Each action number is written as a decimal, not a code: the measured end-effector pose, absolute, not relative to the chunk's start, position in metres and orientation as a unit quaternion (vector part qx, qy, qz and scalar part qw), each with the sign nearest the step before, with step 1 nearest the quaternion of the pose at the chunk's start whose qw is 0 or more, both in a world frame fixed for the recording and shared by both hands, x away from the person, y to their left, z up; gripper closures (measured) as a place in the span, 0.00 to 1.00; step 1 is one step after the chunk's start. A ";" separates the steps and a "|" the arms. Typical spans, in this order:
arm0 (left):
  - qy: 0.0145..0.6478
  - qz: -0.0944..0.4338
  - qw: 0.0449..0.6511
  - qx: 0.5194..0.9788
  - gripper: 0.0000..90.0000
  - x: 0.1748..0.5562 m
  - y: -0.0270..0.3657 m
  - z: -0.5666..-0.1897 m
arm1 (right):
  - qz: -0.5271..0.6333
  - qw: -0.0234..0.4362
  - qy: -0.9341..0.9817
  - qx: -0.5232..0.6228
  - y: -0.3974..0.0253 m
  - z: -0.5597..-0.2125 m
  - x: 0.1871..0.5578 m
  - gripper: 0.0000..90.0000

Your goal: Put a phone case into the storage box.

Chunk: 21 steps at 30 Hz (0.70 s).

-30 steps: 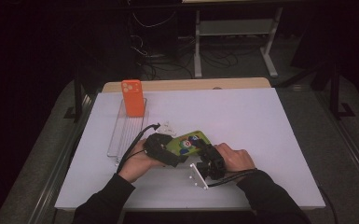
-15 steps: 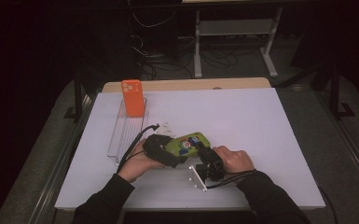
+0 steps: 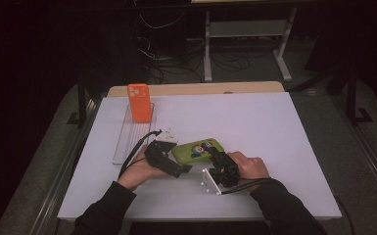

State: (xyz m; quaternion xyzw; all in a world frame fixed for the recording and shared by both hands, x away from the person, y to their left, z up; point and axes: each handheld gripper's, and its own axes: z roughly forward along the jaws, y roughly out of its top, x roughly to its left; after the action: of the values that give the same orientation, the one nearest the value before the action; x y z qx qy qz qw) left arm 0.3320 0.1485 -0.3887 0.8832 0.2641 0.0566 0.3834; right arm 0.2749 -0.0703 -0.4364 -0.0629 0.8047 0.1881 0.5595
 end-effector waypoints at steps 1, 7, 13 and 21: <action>0.261 0.061 0.385 0.883 0.00 0.333 0.149 -0.389 | 0.188 0.557 0.807 -0.060 -0.071 -0.436 0.276 0.84; 0.262 0.067 0.381 0.884 0.00 0.336 0.154 -0.390 | 0.203 0.538 0.818 -0.027 -0.076 -0.435 0.280 0.84; 0.278 0.064 0.384 0.878 0.00 0.335 0.154 -0.391 | 0.234 0.514 0.825 0.020 -0.080 -0.428 0.285 0.84; 0.274 0.071 0.381 0.880 0.00 0.337 0.154 -0.393 | 0.293 0.445 0.839 0.113 -0.085 -0.423 0.291 0.84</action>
State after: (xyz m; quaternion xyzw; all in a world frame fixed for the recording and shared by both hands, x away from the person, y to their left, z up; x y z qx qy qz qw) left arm 0.3365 0.1543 -0.3931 0.8799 0.2744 0.0711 0.3814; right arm 0.2908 -0.0848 -0.4229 0.1132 0.8387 0.2930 0.4449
